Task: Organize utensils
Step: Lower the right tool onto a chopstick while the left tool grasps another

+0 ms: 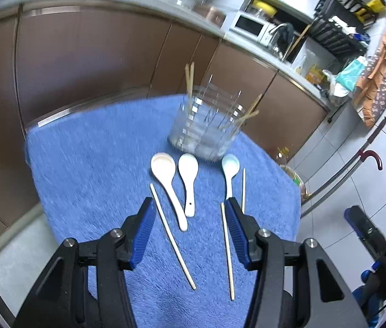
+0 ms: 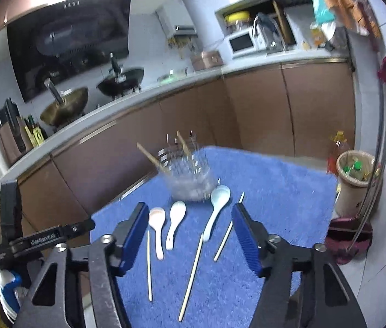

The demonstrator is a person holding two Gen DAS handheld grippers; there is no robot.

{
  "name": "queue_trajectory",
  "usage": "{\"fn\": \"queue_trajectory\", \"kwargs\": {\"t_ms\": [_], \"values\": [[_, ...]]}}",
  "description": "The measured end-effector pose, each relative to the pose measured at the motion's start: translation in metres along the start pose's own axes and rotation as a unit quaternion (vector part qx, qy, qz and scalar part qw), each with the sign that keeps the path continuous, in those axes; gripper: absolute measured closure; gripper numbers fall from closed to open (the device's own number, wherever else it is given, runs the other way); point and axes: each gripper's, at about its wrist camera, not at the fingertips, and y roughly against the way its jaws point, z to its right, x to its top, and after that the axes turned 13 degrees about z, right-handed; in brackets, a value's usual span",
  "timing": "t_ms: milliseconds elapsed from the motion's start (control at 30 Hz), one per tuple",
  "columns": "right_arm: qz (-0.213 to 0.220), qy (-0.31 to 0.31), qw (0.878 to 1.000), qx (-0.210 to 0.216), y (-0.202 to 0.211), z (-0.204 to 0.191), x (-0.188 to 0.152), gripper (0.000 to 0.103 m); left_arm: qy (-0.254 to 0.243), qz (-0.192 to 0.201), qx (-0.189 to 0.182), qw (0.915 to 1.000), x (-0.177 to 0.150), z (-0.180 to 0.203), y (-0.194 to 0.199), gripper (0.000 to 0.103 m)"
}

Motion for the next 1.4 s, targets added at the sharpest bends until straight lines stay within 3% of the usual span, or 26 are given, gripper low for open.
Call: {"fn": "queue_trajectory", "kwargs": {"t_ms": [100, 333, 600, 833, 1000, 1233, 1400], "values": [[-0.04, 0.001, 0.999, 0.007, -0.021, 0.002, -0.01, 0.058, 0.016, -0.035, 0.001, 0.9993, -0.006, -0.007, -0.023, 0.053], [-0.154, 0.024, 0.988, 0.02, -0.086, 0.004, -0.043, 0.065, 0.031, -0.104, 0.022, 0.9938, -0.014, -0.02, -0.08, 0.054], [-0.252, 0.005, 0.967, 0.021, -0.15, 0.017, -0.074, 0.072, 0.048, -0.171, 0.052, 0.9828, -0.02, -0.038, -0.134, 0.068], [-0.294, 0.009, 0.956, 0.009, -0.184, 0.015, -0.082, 0.08, 0.047, -0.205, 0.071, 0.975, -0.022, -0.047, -0.159, 0.076], [-0.321, 0.023, 0.947, -0.005, -0.2, 0.013, -0.096, 0.086, 0.037, -0.22, 0.087, 0.9708, -0.027, -0.049, -0.169, 0.088], [-0.317, 0.053, 0.947, -0.02, -0.205, 0.002, -0.101, 0.089, 0.008, -0.219, 0.109, 0.9696, -0.032, -0.038, -0.174, 0.093], [-0.315, 0.039, 0.948, -0.02, -0.208, 0.004, -0.101, 0.094, -0.009, -0.206, 0.118, 0.9714, -0.034, -0.026, -0.175, 0.093]]}}
